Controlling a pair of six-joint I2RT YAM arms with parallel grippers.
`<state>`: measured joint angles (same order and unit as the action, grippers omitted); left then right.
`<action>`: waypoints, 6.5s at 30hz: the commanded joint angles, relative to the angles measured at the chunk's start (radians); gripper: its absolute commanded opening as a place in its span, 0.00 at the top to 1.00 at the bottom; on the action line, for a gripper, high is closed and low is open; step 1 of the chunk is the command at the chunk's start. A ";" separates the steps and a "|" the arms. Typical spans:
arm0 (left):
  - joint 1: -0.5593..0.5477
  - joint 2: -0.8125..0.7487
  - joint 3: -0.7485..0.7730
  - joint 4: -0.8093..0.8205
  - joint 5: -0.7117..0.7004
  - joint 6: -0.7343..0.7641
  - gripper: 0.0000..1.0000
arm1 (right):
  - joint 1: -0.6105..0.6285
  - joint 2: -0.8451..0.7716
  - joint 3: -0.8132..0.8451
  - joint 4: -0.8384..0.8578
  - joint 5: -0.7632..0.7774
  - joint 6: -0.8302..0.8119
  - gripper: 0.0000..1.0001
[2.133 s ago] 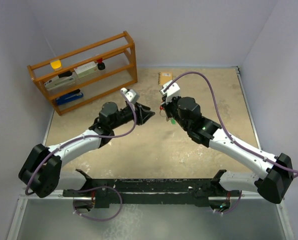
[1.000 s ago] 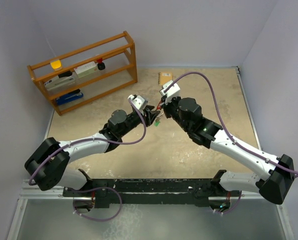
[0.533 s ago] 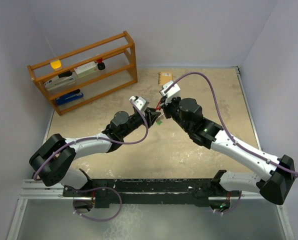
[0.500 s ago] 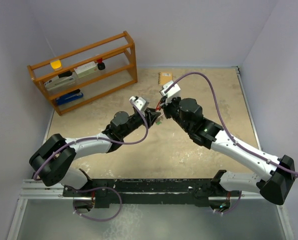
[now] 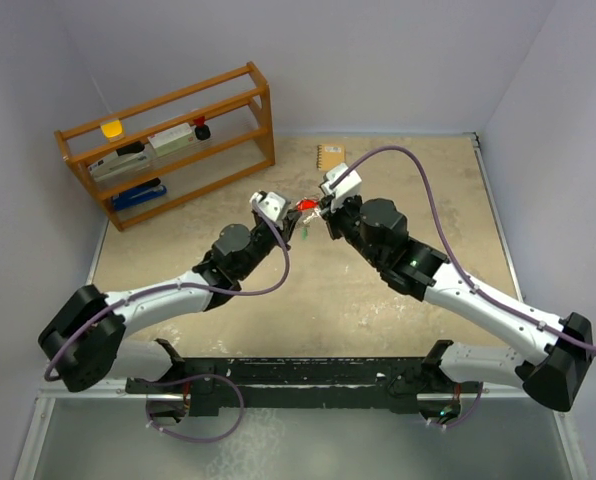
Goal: Remove the keys from the keyring
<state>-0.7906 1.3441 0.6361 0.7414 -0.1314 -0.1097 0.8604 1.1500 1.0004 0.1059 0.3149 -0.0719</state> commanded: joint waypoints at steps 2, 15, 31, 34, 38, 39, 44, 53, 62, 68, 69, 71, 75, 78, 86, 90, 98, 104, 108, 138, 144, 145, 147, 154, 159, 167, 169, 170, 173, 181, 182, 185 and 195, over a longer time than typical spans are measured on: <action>0.007 -0.106 0.092 -0.187 -0.293 0.258 1.00 | 0.003 -0.073 0.001 0.079 0.027 -0.022 0.90; -0.002 -0.194 0.262 -0.460 -0.269 0.457 1.00 | 0.004 -0.018 -0.075 0.158 0.041 0.006 0.65; -0.036 -0.228 0.512 -0.863 0.002 0.360 1.00 | 0.003 -0.202 -0.408 0.572 -0.086 0.056 0.38; -0.042 -0.238 0.506 -0.865 0.094 0.362 1.00 | 0.003 -0.209 -0.401 0.583 -0.093 0.040 0.38; -0.043 -0.279 0.463 -0.797 0.121 0.343 1.00 | 0.003 -0.209 -0.373 0.600 -0.120 0.039 0.37; -0.042 -0.289 0.458 -0.790 0.125 0.342 1.00 | 0.003 -0.207 -0.369 0.610 -0.127 0.038 0.37; -0.044 -0.322 0.439 -0.764 0.134 0.327 1.00 | 0.004 -0.172 -0.355 0.644 -0.132 0.017 0.37; -0.044 -0.333 0.420 -0.751 0.149 0.312 1.00 | 0.003 -0.123 -0.345 0.679 -0.129 0.010 0.37; -0.044 -0.330 0.407 -0.731 0.135 0.306 1.00 | 0.004 -0.105 -0.326 0.670 -0.146 0.014 0.39; -0.044 -0.337 0.403 -0.726 0.141 0.299 1.00 | 0.004 -0.086 -0.314 0.666 -0.139 0.009 0.42; -0.044 -0.341 0.400 -0.722 0.147 0.297 1.00 | 0.003 -0.084 -0.313 0.666 -0.139 0.005 0.42; -0.044 -0.352 0.395 -0.713 0.156 0.292 1.00 | 0.004 -0.082 -0.310 0.668 -0.135 -0.003 0.43; -0.044 -0.372 0.383 -0.699 0.160 0.288 1.00 | 0.004 -0.081 -0.311 0.678 -0.126 -0.014 0.46; -0.044 -0.378 0.380 -0.697 0.158 0.285 1.00 | 0.004 -0.078 -0.312 0.681 -0.133 -0.006 0.49; -0.044 -0.369 0.372 -0.698 0.137 0.285 1.00 | 0.004 -0.062 -0.301 0.681 -0.175 0.015 0.55; -0.044 -0.370 0.367 -0.694 0.133 0.282 1.00 | 0.003 -0.059 -0.292 0.676 -0.201 0.020 0.55; -0.044 -0.373 0.365 -0.691 0.129 0.281 1.00 | 0.003 -0.067 -0.282 0.666 -0.211 0.023 0.57; -0.044 -0.379 0.360 -0.679 0.122 0.280 1.00 | 0.003 -0.061 -0.271 0.640 -0.214 0.020 0.85; -0.044 -0.379 0.361 -0.686 0.104 0.281 1.00 | 0.004 -0.066 -0.263 0.614 -0.179 0.006 1.00; -0.044 -0.278 0.268 -0.452 -0.038 0.199 0.46 | 0.011 0.018 0.405 -0.225 0.239 -0.336 1.00; -0.043 -0.269 0.229 -0.358 -0.048 0.176 0.46 | 0.025 0.148 0.636 -0.530 0.321 -0.306 1.00; -0.044 -0.280 0.215 -0.332 -0.058 0.167 0.46 | 0.027 0.177 0.684 -0.591 0.341 -0.293 1.00; -0.044 -0.301 0.178 -0.282 -0.076 0.152 0.46 | 0.039 0.223 0.759 -0.680 0.383 -0.273 1.00; -0.044 -0.359 0.081 -0.105 -0.121 0.095 0.43 | 0.134 0.248 0.773 -0.704 0.531 -0.312 1.00; -0.044 -0.336 0.079 -0.050 -0.085 0.078 0.37 | 0.181 0.252 0.774 -0.715 0.526 -0.312 1.00; -0.044 -0.299 0.023 0.134 -0.014 0.052 0.31 | 0.218 0.281 0.763 -0.710 0.524 -0.317 1.00; -0.044 -0.282 0.008 0.174 -0.009 0.049 0.30 | 0.230 0.287 0.763 -0.706 0.526 -0.318 1.00; -0.044 -0.270 0.003 0.195 -0.002 0.049 0.29 | 0.235 0.289 0.761 -0.704 0.527 -0.316 1.00; -0.044 -0.242 -0.010 0.256 0.014 0.048 0.28 | 0.249 0.290 0.755 -0.697 0.529 -0.315 1.00; -0.044 -0.189 -0.012 0.356 0.053 0.045 0.26 | 0.265 0.286 0.740 -0.692 0.538 -0.313 1.00; -0.044 -0.188 -0.013 0.362 0.059 0.048 0.26 | 0.266 0.285 0.737 -0.690 0.538 -0.313 1.00; -0.044 -0.180 -0.013 0.377 0.064 0.055 0.25 | 0.270 0.284 0.735 -0.690 0.535 -0.312 1.00; -0.044 -0.146 -0.003 0.405 0.089 0.076 0.23 | 0.280 0.278 0.727 -0.686 0.525 -0.308 1.00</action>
<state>-0.8337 1.1881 0.6235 1.0851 -0.0772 -0.0414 1.1316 1.4593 1.7260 -0.6235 0.8200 -0.3756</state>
